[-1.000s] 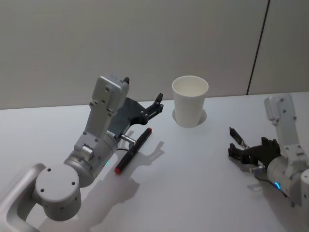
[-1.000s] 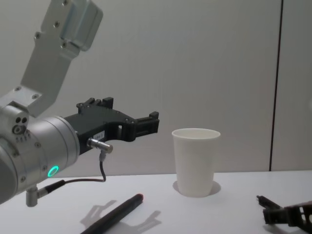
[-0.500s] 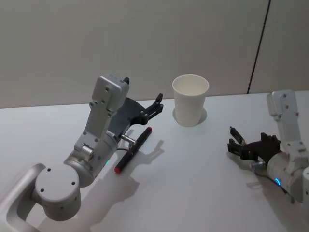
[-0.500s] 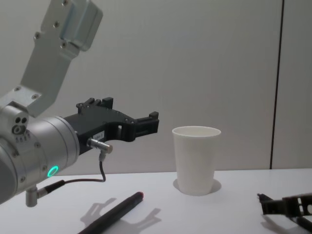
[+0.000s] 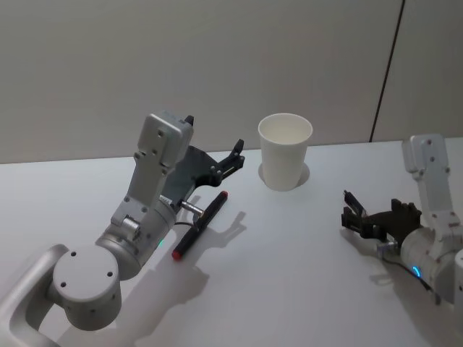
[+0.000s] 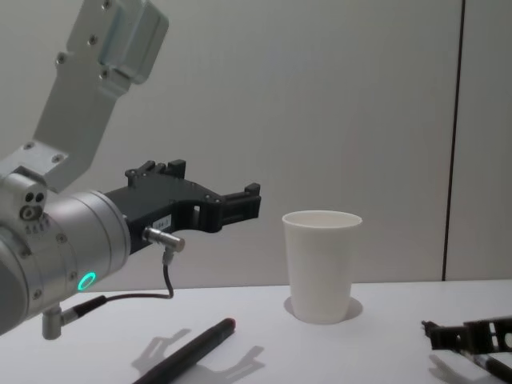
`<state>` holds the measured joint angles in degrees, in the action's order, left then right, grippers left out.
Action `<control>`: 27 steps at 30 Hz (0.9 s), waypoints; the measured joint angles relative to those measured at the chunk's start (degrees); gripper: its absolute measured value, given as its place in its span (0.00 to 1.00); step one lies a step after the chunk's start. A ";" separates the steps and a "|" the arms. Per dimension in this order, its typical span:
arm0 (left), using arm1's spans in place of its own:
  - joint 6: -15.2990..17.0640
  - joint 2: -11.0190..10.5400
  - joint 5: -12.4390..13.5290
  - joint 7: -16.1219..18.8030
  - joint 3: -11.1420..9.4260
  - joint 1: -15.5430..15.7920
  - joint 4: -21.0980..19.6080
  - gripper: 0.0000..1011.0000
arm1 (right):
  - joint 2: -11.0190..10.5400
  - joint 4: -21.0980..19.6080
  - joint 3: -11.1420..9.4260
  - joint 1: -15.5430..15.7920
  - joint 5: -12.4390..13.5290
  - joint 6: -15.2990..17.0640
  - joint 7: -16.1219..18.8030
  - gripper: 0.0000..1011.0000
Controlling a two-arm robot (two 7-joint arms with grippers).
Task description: Place the pen into the pen holder.
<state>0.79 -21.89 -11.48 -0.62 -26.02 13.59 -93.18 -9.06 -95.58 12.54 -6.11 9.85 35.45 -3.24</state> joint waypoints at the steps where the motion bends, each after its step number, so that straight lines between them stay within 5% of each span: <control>1: 0.00 0.00 0.00 0.00 0.00 0.00 0.00 0.99 | 0.02 0.00 -0.02 0.03 0.00 0.05 -0.02 0.99; 27: 0.00 0.00 0.00 0.00 0.00 0.00 0.00 0.99 | 0.67 1.89 -0.01 -0.23 -2.35 0.71 1.60 0.99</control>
<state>0.79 -21.89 -11.48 -0.63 -26.02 13.59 -93.18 -8.39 -93.69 12.52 -6.34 7.50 36.16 -1.64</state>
